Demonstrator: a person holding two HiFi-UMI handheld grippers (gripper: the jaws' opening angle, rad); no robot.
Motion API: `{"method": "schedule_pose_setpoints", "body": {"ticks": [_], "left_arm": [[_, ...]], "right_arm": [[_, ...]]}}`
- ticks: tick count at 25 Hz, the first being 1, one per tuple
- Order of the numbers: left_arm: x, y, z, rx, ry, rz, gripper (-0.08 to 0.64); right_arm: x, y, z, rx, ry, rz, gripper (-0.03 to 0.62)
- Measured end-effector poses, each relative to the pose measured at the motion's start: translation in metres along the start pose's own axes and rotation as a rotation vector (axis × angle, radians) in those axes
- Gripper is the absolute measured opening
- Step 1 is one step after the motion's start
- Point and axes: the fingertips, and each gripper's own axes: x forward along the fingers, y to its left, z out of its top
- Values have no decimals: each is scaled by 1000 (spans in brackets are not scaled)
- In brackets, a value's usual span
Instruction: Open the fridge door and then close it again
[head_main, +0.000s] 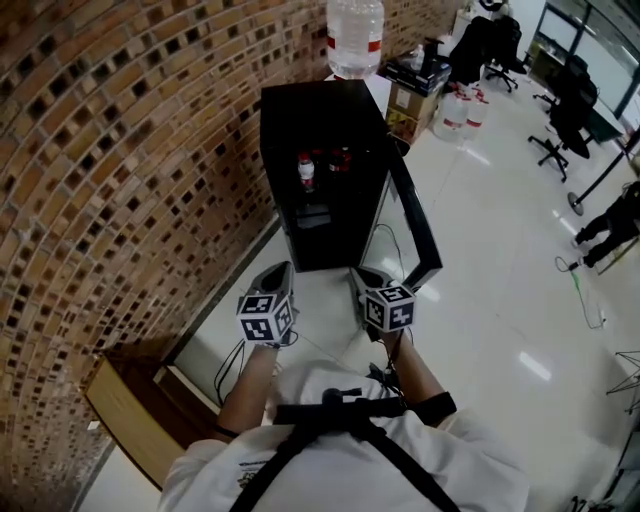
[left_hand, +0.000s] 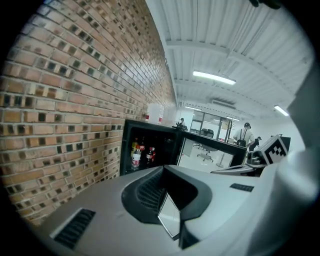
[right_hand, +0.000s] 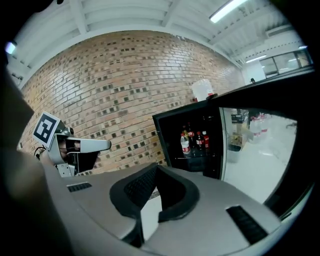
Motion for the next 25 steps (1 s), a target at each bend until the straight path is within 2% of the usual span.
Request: {"method": "schedule_pose_setpoints", "body": {"ticks": [16,25], "left_arm": [[12,5,-29,-17,47,6,0],[8,5,-29,-18,47,-6,0]], "right_arm": [[-2,-6,-17,41,22,-17,8],[-6,-3,-20,50,22,-11,8]]}}
